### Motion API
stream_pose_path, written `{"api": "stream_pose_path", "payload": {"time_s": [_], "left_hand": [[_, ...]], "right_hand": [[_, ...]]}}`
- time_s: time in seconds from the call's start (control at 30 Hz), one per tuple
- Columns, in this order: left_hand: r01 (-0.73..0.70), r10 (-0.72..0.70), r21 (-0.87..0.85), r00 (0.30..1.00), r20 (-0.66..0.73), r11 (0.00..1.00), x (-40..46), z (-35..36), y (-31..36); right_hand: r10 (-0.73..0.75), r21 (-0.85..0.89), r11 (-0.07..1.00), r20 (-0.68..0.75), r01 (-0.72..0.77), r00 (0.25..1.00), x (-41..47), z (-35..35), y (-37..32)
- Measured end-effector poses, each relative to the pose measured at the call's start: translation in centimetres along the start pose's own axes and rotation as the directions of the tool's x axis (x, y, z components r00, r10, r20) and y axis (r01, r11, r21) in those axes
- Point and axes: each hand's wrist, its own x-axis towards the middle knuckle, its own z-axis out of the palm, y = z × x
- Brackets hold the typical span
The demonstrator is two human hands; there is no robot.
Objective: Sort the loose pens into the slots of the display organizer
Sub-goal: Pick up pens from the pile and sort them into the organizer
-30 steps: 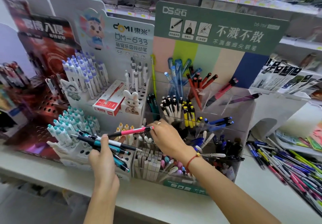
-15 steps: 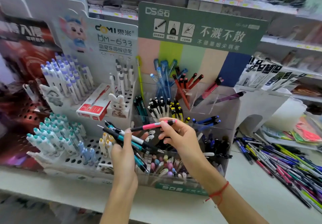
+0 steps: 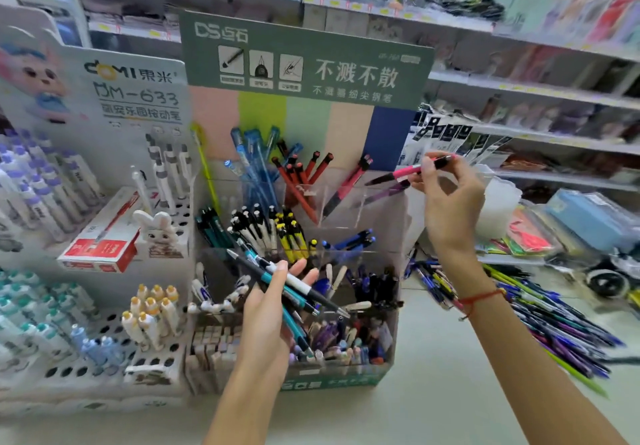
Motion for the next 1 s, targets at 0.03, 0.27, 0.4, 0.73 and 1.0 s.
{"api": "stream_pose_path", "payload": {"time_s": [0.03, 0.27, 0.4, 0.73, 1.0], "left_hand": [[0.002, -0.002, -0.005, 1.0, -0.003, 1.0, -0.1, 0.0, 0.0], [0.002, -0.002, 0.036, 1.0, -0.018, 0.999, -0.5, -0.7, 0.4], [0.0, 0.0, -0.004, 1.0, -0.026, 1.0, -0.9, -1.0, 0.5], [-0.064, 0.061, 0.049, 0.996, 0.061, 0.997, -1.5, -1.6, 0.3], [-0.084, 0.082, 0.14, 0.996, 0.018, 0.987, -0.4, -1.7, -0.5]], "right_hand": [[-0.022, -0.014, 1.0, 0.037, 0.023, 0.999, 0.3, 0.6, 0.0], [-0.082, -0.287, 0.947, 0.222, 0.145, 0.972, 1.4, 4.8, 1.4], [-0.166, -0.463, 0.831, 0.323, 0.308, 0.932, 1.2, 6.4, 2.0], [-0.215, -0.371, 0.883, 0.225, 0.287, 0.95, -0.8, 4.2, 0.0], [0.082, -0.333, 0.889, 0.791, 0.315, 0.606, -11.4, 1.9, -2.0]]}}
